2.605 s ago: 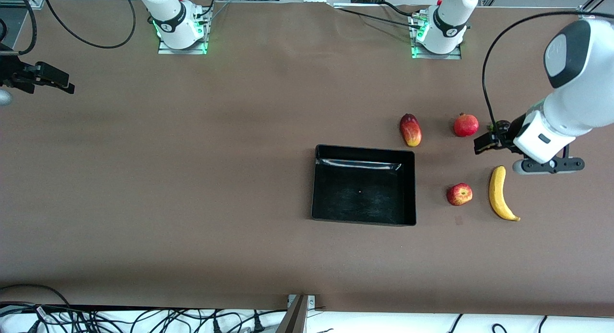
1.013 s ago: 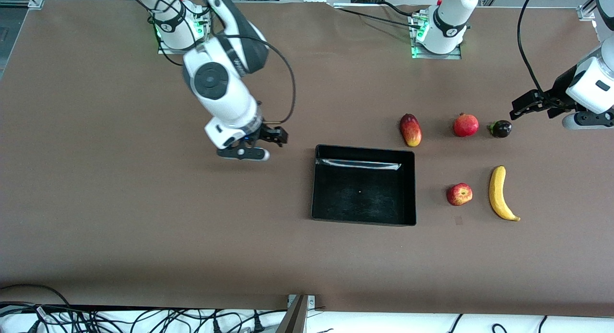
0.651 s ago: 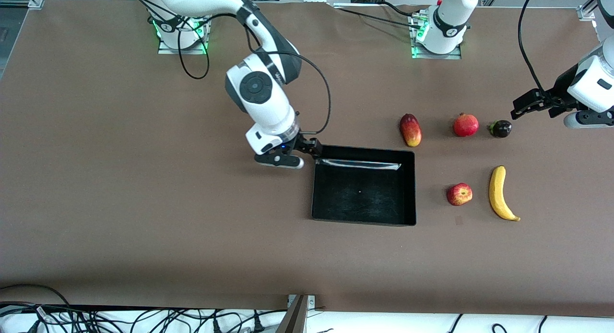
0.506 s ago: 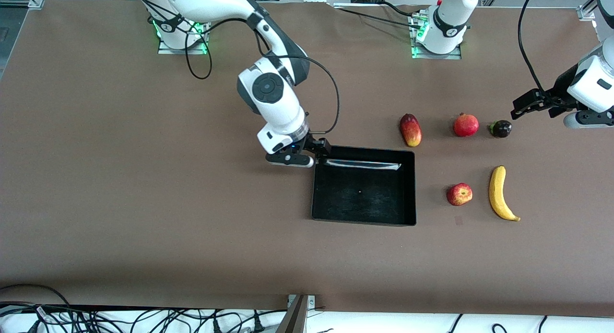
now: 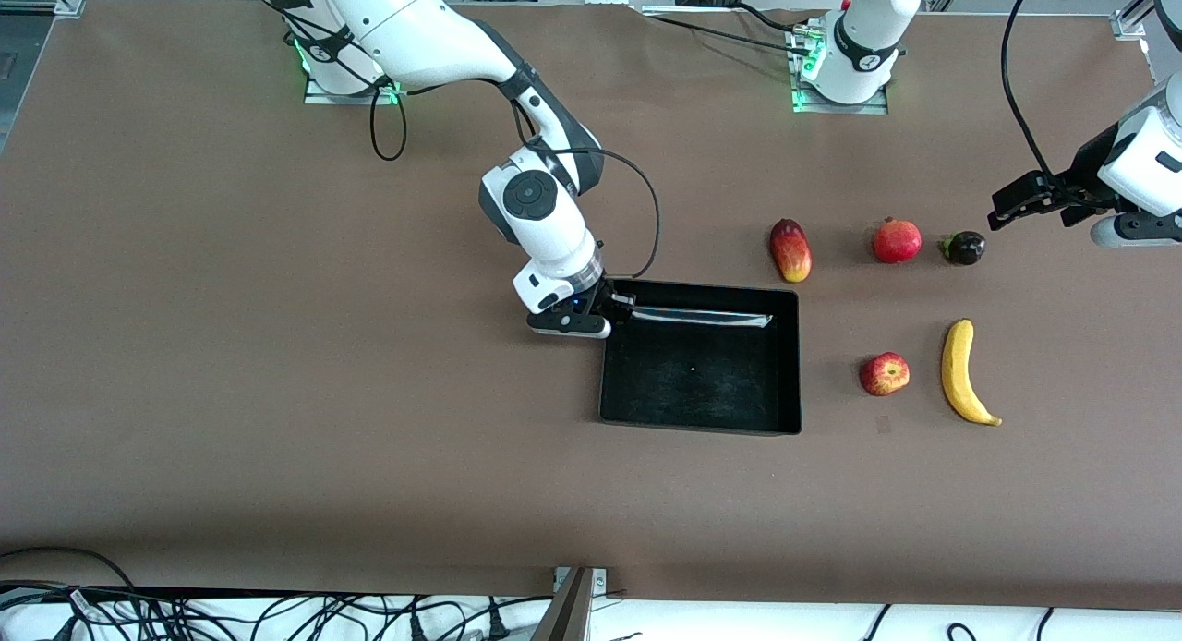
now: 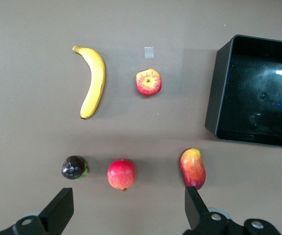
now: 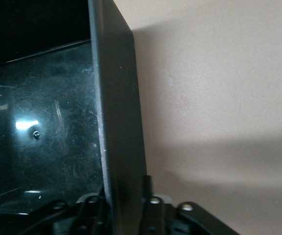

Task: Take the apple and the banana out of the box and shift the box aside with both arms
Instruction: 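Slide the tray across the table with the right gripper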

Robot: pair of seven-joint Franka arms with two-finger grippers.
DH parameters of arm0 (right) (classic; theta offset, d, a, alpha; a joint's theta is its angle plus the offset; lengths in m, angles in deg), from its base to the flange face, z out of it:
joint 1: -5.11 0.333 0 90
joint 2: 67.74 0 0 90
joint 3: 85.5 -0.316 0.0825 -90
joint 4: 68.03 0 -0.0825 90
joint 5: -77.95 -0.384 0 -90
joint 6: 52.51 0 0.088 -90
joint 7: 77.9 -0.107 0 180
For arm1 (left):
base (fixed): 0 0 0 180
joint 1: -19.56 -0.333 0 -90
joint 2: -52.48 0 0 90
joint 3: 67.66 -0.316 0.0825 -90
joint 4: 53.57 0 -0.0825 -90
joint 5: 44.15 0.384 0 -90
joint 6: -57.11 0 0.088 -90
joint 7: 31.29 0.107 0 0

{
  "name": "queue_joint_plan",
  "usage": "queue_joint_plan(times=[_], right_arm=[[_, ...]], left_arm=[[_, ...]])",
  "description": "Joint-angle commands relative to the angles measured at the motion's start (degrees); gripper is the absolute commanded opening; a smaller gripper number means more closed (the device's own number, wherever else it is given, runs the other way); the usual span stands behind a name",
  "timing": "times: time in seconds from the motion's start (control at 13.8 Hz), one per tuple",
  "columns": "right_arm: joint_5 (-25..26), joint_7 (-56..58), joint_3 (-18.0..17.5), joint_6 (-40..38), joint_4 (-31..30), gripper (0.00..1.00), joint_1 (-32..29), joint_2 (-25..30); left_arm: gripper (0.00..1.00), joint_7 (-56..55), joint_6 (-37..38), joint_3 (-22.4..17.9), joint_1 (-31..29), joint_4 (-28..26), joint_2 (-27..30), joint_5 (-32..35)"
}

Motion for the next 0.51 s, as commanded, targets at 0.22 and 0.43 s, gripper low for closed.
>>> queue_joint_plan(times=[0.22, 0.43], right_arm=[[0.3, 0.2, 0.3, -0.5, 1.2, 0.00, -0.7, -0.1], [0.1, 2.5, 0.4, -10.4, 1.1, 0.00, -3.2, 4.6]], left_arm=[[1.00, 1.7, -0.6, 0.7, -1.0, -1.2, 1.3, -0.3], [1.00, 1.7, -0.6, 0.7, -1.0, -1.2, 1.3, 0.4]])
